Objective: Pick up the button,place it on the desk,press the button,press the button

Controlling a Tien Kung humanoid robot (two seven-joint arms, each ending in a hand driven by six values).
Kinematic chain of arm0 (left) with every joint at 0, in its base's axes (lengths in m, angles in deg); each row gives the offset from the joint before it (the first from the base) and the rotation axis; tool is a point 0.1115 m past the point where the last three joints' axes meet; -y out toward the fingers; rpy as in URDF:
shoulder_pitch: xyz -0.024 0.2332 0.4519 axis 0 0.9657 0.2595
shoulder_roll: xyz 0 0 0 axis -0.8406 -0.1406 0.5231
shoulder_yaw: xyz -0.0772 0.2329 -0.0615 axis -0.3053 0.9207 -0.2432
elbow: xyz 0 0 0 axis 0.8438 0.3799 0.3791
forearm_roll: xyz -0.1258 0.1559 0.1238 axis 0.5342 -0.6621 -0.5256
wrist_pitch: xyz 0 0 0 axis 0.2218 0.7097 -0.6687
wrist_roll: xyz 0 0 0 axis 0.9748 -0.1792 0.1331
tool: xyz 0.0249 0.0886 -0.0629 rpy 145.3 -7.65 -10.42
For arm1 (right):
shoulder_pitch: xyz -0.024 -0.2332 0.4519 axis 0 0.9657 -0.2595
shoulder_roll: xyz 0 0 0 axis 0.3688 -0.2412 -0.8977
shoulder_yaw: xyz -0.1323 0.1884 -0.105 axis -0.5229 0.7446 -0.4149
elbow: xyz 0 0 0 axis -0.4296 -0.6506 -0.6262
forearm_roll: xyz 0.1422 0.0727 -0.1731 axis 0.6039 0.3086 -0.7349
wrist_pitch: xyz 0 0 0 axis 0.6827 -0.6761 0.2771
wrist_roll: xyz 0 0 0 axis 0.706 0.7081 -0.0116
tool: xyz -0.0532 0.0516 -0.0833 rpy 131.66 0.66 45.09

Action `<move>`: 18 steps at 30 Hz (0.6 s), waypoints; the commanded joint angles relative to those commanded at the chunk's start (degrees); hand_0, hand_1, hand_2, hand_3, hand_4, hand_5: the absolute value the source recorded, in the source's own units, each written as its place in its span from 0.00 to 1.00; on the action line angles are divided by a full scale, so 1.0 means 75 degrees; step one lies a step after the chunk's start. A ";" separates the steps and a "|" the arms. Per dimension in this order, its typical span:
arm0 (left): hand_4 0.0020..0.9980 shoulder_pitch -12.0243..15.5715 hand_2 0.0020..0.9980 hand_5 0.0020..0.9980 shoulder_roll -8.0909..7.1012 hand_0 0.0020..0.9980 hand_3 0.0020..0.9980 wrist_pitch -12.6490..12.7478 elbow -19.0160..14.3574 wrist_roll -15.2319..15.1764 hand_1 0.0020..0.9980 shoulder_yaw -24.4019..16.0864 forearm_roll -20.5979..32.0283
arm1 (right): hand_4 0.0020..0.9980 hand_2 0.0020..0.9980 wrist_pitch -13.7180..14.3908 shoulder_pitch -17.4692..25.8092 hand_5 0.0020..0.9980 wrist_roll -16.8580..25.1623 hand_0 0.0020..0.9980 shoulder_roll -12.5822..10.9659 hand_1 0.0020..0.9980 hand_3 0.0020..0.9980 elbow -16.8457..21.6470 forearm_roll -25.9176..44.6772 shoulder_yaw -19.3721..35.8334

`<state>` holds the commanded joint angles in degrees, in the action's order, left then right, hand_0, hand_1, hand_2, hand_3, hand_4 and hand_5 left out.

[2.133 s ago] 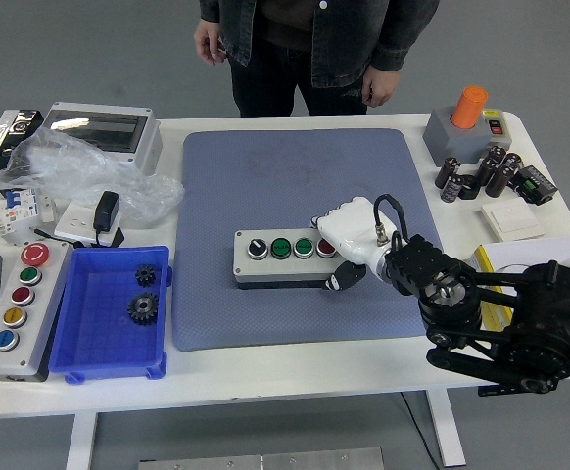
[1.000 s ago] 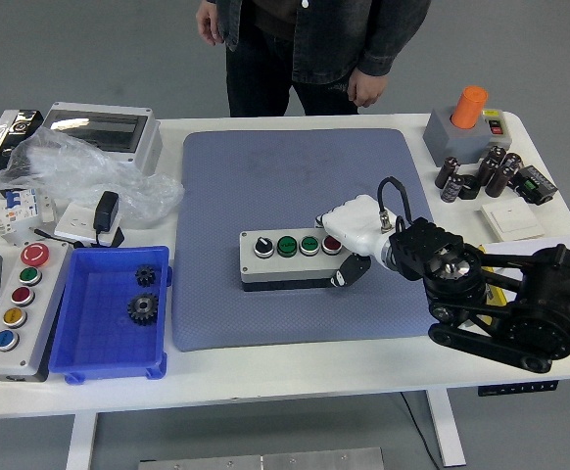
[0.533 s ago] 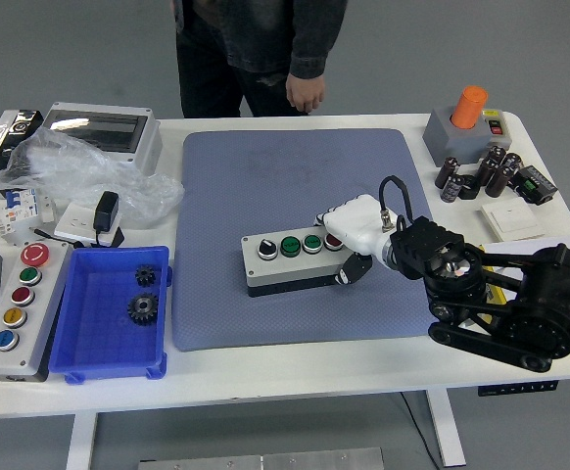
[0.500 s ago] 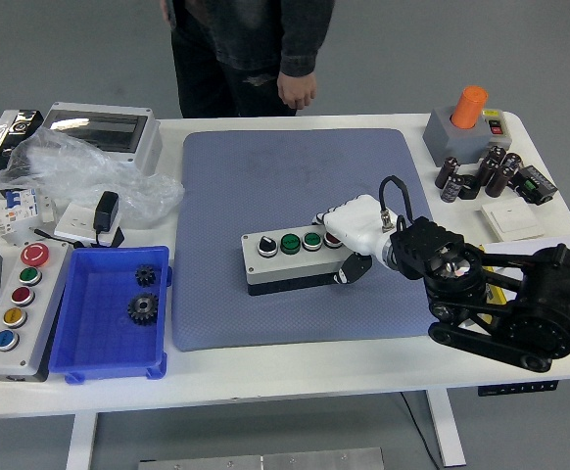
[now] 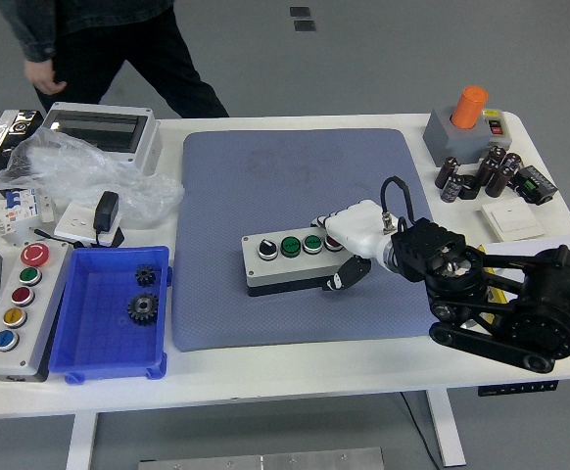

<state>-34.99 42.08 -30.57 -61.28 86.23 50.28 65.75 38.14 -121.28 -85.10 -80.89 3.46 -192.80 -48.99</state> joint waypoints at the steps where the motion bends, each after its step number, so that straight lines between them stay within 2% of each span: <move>1: 0.57 0.0001 0.63 0.36 0.0001 0.67 0.64 0.0000 -0.0001 -0.0001 0.70 0.0004 0.0001 | 1.00 0.81 -0.0004 0.0000 0.65 -0.0004 0.76 -0.0008 0.74 0.89 0.0017 0.0012 0.0006; 6: 0.57 0.0013 0.63 0.36 0.0011 0.67 0.64 0.0001 -0.0006 -0.0006 0.70 0.0015 -0.0007 | 1.00 0.81 -0.0051 0.0002 0.65 -0.0046 0.76 -0.0064 0.74 0.89 0.0106 0.0052 0.0045; 7: 0.57 0.0015 0.63 0.36 0.0013 0.67 0.64 0.0002 -0.0006 -0.0008 0.70 0.0018 -0.0008 | 1.00 0.80 -0.0066 0.0002 0.73 -0.0059 0.76 -0.0083 0.74 0.88 0.0130 0.0066 0.0053; 18: 0.57 0.0020 0.63 0.37 0.0020 0.67 0.64 0.0019 -0.0010 -0.0013 0.70 0.0018 -0.0030 | 1.00 0.80 -0.0178 0.0018 0.73 -0.0156 0.75 -0.0288 0.73 0.88 0.0452 0.0315 0.0168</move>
<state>-34.84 42.23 -30.43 -61.36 86.13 50.41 65.53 36.80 -121.15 -86.27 -83.04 6.85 -190.43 -47.73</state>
